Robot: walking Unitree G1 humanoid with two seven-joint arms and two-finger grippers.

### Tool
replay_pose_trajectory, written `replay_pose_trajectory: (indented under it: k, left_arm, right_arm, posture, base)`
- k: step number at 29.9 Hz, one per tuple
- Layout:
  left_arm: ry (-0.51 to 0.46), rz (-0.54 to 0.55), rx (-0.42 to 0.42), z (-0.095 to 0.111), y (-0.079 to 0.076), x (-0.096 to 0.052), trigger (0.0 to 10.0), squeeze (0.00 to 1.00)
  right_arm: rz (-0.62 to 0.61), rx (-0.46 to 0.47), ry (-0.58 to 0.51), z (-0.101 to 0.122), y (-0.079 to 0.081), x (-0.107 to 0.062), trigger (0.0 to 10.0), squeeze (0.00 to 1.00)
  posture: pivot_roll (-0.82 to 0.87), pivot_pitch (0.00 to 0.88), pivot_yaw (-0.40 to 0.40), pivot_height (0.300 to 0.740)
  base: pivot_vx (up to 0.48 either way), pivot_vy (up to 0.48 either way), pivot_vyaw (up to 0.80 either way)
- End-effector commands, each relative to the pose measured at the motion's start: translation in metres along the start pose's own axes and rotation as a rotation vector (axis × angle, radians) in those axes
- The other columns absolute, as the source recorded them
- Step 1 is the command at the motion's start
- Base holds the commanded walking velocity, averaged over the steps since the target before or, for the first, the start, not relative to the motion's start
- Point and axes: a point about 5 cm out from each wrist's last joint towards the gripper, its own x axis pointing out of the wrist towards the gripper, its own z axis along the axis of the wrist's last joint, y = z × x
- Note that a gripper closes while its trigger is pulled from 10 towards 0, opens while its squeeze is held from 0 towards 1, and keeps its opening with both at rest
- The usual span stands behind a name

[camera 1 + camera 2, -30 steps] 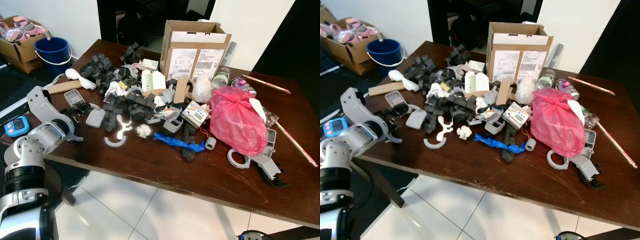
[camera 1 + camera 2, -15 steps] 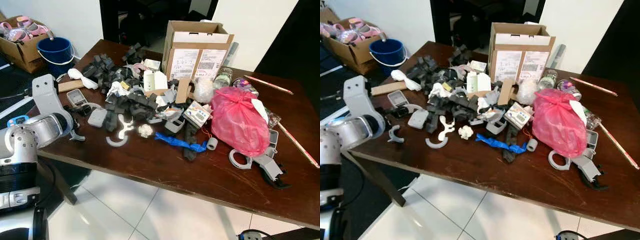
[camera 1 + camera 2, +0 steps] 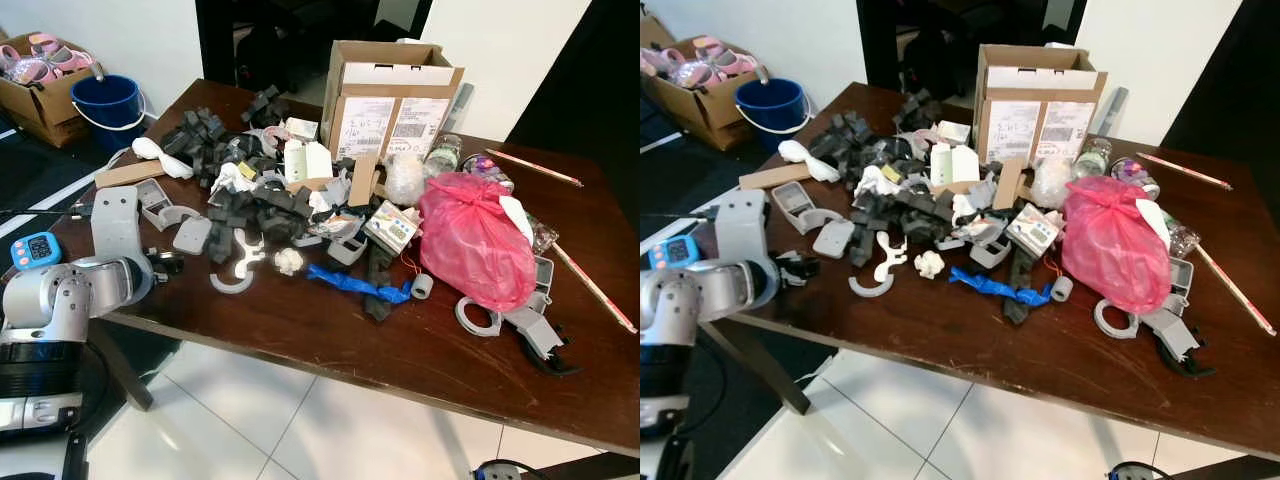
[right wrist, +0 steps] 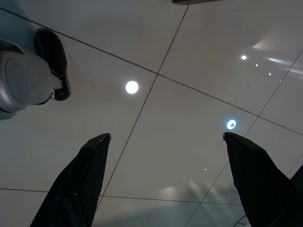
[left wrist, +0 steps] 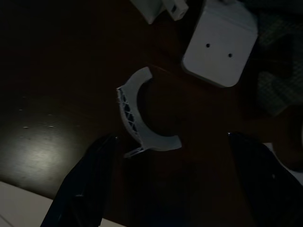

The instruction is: Picking trash to rubbish bin

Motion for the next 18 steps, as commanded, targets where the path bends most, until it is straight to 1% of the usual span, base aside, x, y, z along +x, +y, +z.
replay_pose_trajectory:
  k: [1,2,6,7,10,13,15,16,18]
  left_arm:
    - [0.005,0.048,0.056,0.0,0.006,-0.004,10.0,0.0]
    - [-0.011,0.072,0.064,0.003,0.009,-0.005,10.0,0.0]
    - [-0.013,0.093,0.081,0.004,0.012,-0.006,10.0,0.0]
    - [-0.005,0.117,0.087,0.002,0.016,-0.005,10.0,0.0]
    - [0.004,0.148,0.083,-0.002,0.024,-0.003,10.0,0.0]
    - [0.004,0.199,0.105,-0.004,0.032,-0.002,10.0,0.0]
    - [0.0,0.204,0.103,-0.004,0.034,-0.001,10.0,0.0]
    - [-0.021,0.2,0.089,-0.003,0.035,0.002,10.0,0.0]
    - [-0.033,0.196,0.081,-0.002,0.036,0.004,10.0,0.0]
  right_arm:
    - [-0.016,-0.009,0.016,-0.007,-0.006,0.0,10.0,0.0]
    - [-0.017,-0.012,0.016,-0.007,-0.006,0.0,10.0,0.0]
    - [-0.018,-0.014,0.017,-0.008,-0.007,0.0,10.0,0.0]
    - [-0.017,-0.016,0.018,-0.008,-0.007,0.0,10.0,0.0]
    - [-0.017,-0.016,0.019,-0.008,-0.006,0.0,10.0,0.0]
    - [-0.017,-0.016,0.021,-0.009,-0.006,0.0,10.0,0.0]
    - [-0.017,-0.016,0.022,-0.01,-0.006,0.0,10.0,0.0]
    - [-0.017,-0.016,0.024,-0.011,-0.006,0.0,10.0,0.0]
    - [-0.017,-0.015,0.024,-0.011,-0.006,0.0,10.0,0.0]
  posture:
    - [0.11,0.095,-0.059,0.74]
    - [0.11,0.095,-0.059,0.74]
    - [0.11,0.099,-0.061,0.74]
    - [0.11,0.103,-0.061,0.74]
    - [0.11,0.103,-0.061,0.74]
    - [0.11,0.103,-0.061,0.74]
    - [0.11,0.108,-0.06,0.74]
    - [0.1,0.11,-0.06,0.74]
    - [0.1,0.11,-0.06,0.74]
  base:
    - [0.0,0.0,0.0]
    - [0.0,0.0,0.0]
    - [0.0,0.0,0.0]
    - [0.0,0.0,0.0]
    - [0.0,0.0,0.0]
    - [0.0,0.0,0.0]
    - [0.0,0.0,0.0]
    - [0.0,0.0,0.0]
    - [0.0,0.0,0.0]
